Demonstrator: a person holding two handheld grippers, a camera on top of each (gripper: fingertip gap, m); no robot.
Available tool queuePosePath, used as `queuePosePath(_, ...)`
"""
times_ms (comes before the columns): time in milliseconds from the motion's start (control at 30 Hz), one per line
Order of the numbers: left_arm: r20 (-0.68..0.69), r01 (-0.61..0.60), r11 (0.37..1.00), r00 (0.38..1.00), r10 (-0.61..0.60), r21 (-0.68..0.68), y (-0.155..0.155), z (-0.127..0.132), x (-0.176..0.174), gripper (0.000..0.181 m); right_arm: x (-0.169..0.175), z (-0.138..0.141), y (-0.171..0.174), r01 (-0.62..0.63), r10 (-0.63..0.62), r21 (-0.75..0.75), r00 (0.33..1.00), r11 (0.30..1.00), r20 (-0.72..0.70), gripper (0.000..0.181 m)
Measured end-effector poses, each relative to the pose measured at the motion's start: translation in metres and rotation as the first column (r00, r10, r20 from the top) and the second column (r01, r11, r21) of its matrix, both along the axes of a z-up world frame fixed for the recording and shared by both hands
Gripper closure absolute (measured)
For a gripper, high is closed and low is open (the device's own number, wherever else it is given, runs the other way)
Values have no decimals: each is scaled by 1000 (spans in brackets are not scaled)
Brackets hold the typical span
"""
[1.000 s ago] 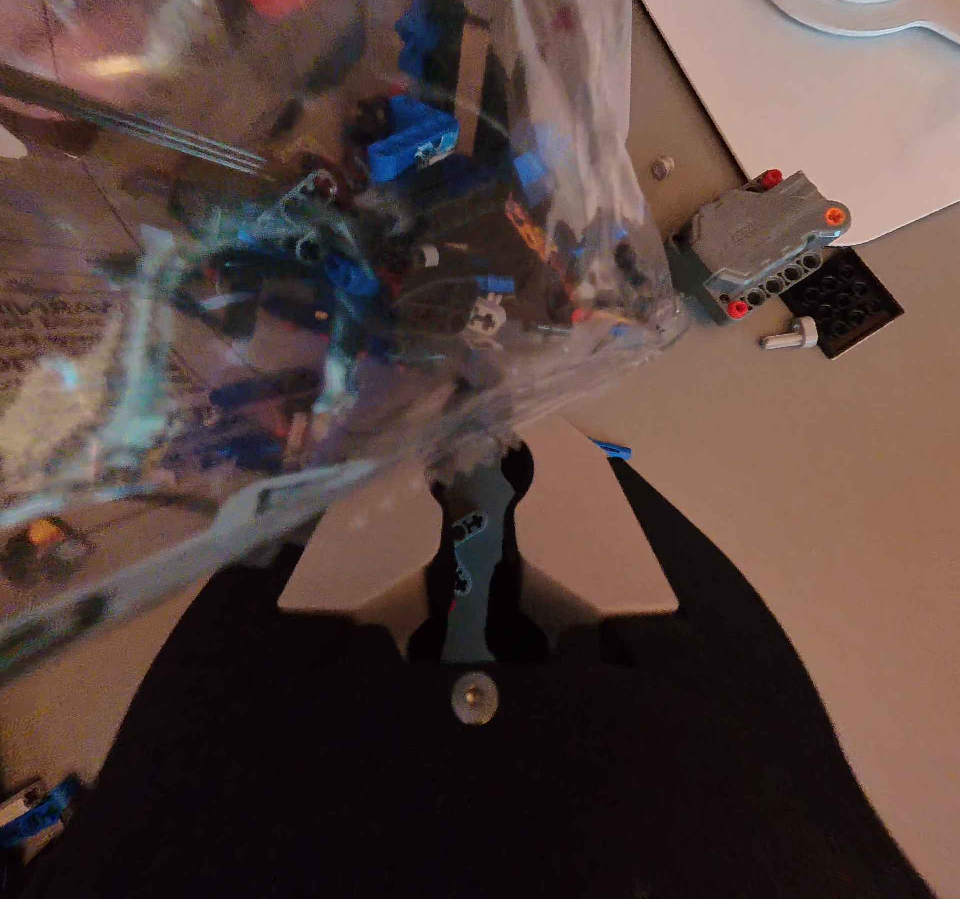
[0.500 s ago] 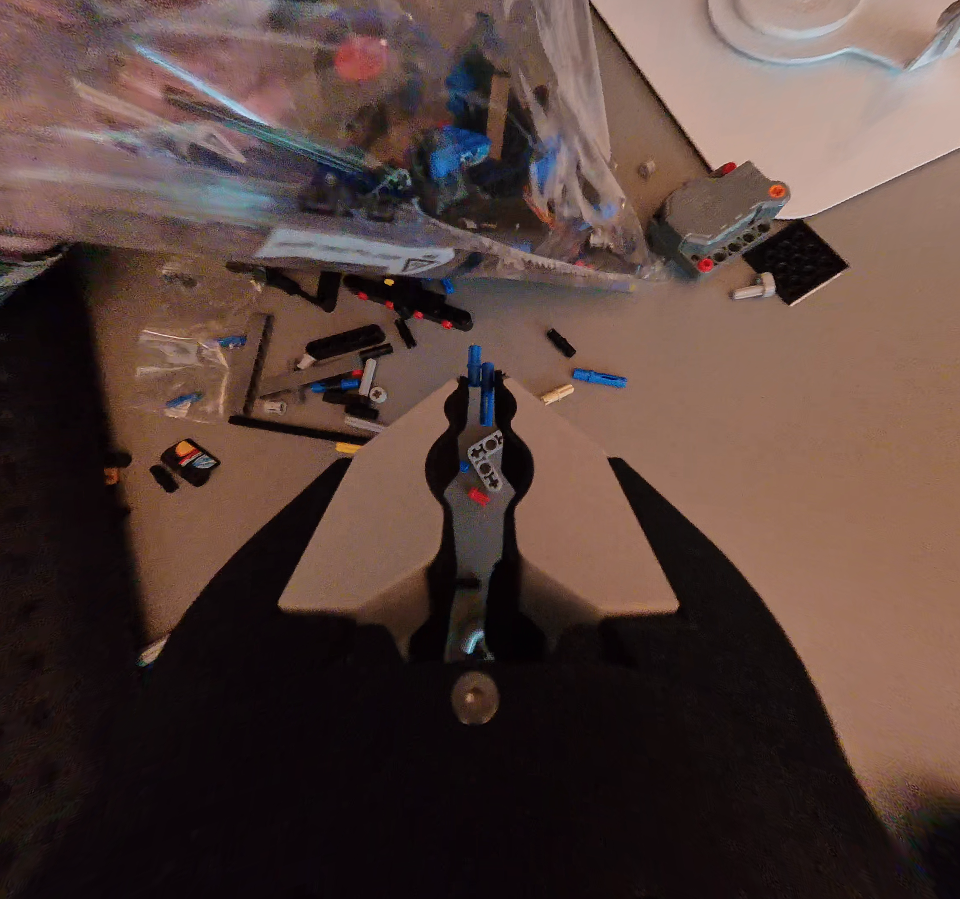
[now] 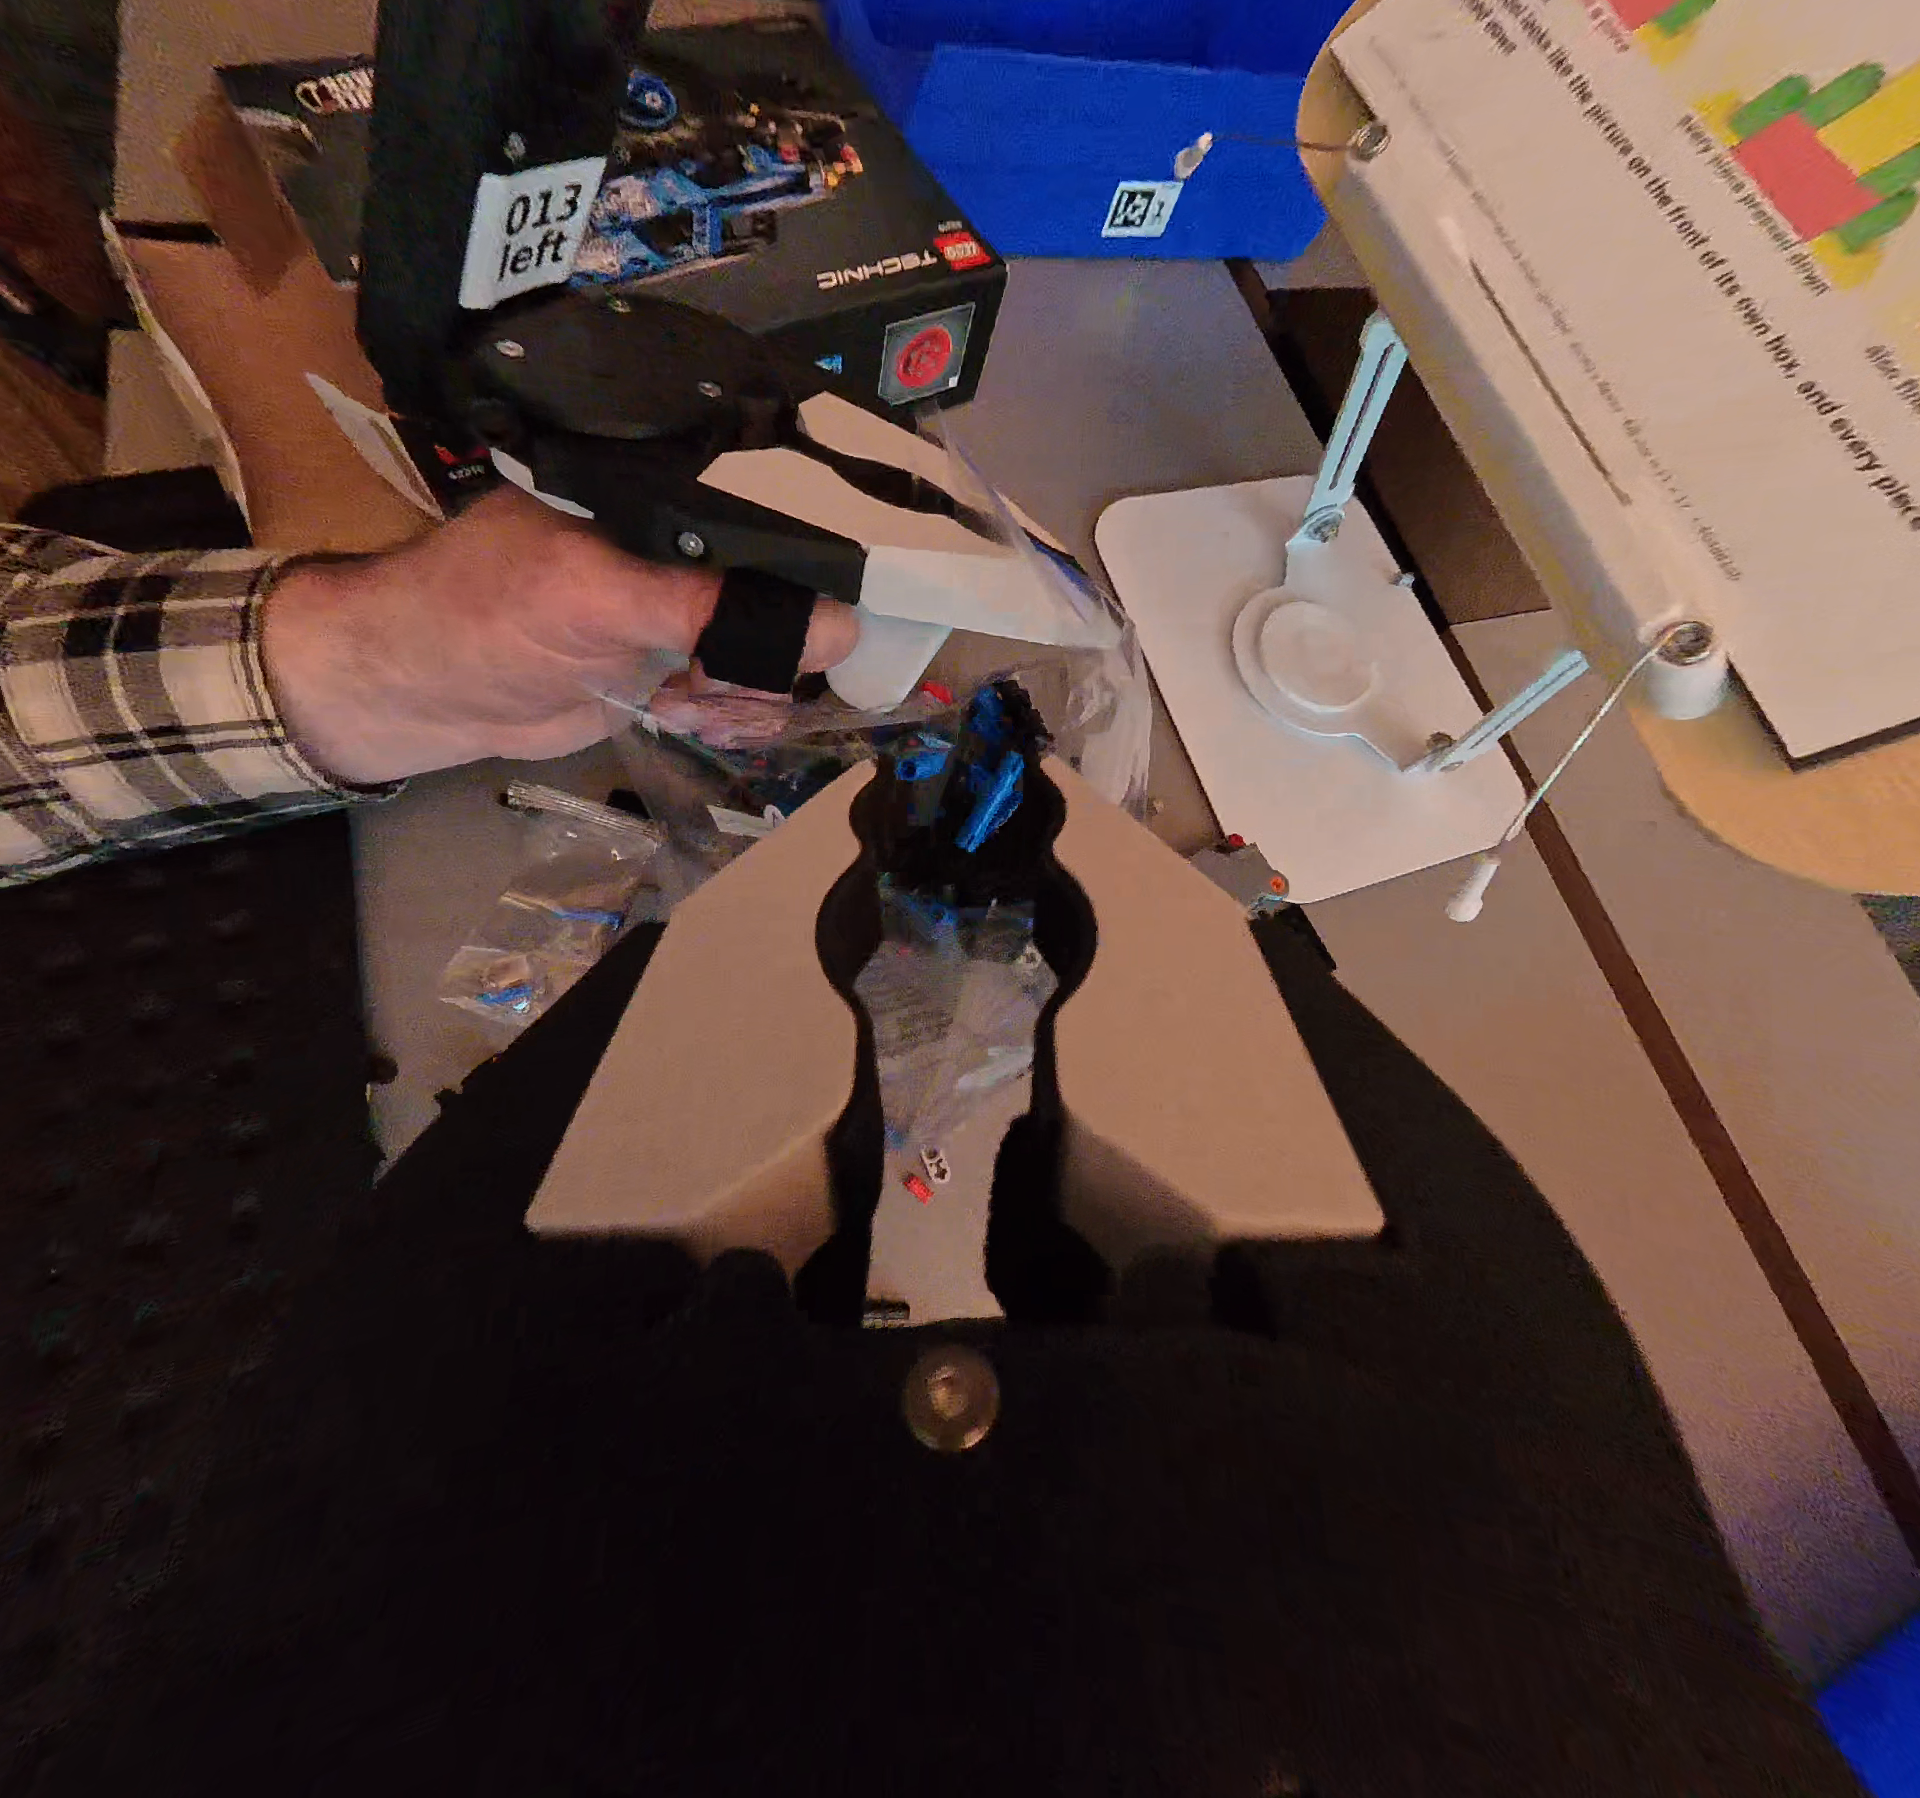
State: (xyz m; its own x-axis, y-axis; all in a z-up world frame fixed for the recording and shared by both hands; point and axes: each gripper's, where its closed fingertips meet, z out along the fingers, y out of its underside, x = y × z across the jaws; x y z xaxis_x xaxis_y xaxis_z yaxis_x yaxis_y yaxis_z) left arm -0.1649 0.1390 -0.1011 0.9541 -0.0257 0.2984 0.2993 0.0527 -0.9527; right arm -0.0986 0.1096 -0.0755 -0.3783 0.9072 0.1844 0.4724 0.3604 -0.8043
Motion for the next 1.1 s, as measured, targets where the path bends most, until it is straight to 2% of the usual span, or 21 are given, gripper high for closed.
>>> queuePosePath(67,-1,1,1000,1000,-1,0,0,0,0,181,-2,-5,0,-1,1,-15,1000,1000,-4,157)
queuePosePath(133,-4,1,1000,1000,-1,-1,1,1,0,181,5,3,9,11,-15,-62,997,998,-78,162)
queuePosePath(200,-5,-3,1000,1000,3,-2,2,1,-1,181,16,10,32,56,-75,-140,988,989,-135,165)
queuePosePath(267,-5,-16,1000,1000,16,-4,1,0,-3,181,23,3,64,122,-151,-198,978,973,-143,169)
queuePosePath(367,3,-34,999,999,34,-4,0,-1,-8,181,22,-49,93,184,-192,-253,981,950,-5,161)
queuePosePath(500,4,-40,999,999,40,-4,-1,-1,-10,181,8,-132,99,169,-147,-104,971,980,189,157)
queuePosePath(567,4,-38,999,999,38,-4,-1,-2,-9,181,1,-150,96,134,-112,-82,967,988,228,159)
queuePosePath(733,3,-26,1000,1000,26,-4,0,-1,-7,181,-5,-170,101,85,-73,-25,951,996,301,165)
queuePosePath(867,1,-17,1000,1000,17,-6,1,-1,-5,181,-1,-175,96,43,-7,-107,947,993,320,167)
queuePosePath(1000,-2,-13,1000,1000,13,-10,2,-2,-4,181,7,-175,92,9,35,-128,942,992,334,167)
queuePosePath(1100,2,-13,1000,1000,14,-10,1,-2,-4,181,-2,-164,87,-3,39,-128,960,992,276,163)
